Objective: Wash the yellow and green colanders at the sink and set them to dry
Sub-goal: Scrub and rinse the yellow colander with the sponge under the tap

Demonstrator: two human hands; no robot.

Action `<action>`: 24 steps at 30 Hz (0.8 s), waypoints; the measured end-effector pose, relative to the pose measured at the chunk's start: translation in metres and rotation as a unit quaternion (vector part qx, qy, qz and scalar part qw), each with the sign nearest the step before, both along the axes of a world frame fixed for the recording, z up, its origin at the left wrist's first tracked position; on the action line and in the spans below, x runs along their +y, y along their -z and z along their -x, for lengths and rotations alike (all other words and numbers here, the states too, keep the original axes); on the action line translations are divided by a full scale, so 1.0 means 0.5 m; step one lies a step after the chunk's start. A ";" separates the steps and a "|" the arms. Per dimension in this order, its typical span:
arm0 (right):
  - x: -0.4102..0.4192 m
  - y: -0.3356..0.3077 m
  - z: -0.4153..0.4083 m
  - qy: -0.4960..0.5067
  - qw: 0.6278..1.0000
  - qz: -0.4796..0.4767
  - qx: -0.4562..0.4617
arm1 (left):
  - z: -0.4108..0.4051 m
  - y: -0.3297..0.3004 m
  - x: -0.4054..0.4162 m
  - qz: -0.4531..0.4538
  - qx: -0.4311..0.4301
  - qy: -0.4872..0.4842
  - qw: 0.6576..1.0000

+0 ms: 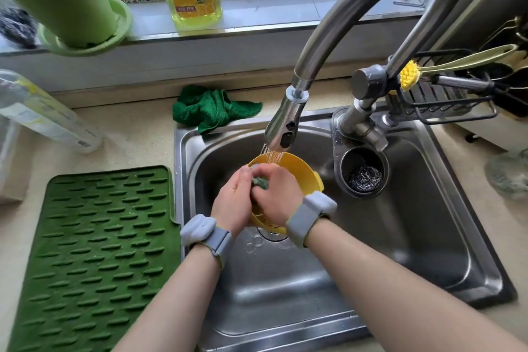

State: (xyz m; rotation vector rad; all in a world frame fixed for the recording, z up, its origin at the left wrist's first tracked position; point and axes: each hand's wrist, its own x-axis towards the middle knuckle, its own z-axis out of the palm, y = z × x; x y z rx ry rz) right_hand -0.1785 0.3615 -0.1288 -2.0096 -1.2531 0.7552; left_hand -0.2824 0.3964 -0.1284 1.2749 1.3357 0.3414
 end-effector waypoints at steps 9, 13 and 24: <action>-0.024 0.008 -0.061 -0.254 0.850 0.183 -0.423 | 0.015 -0.017 0.012 -0.062 0.053 -0.029 0.996; -0.043 -0.009 0.004 -0.167 0.955 0.245 -0.004 | 0.004 -0.010 -0.007 -0.121 0.047 -0.043 0.991; -0.029 0.010 -0.022 -0.079 0.945 0.226 -0.221 | 0.005 -0.008 -0.016 -0.140 -0.001 0.001 0.990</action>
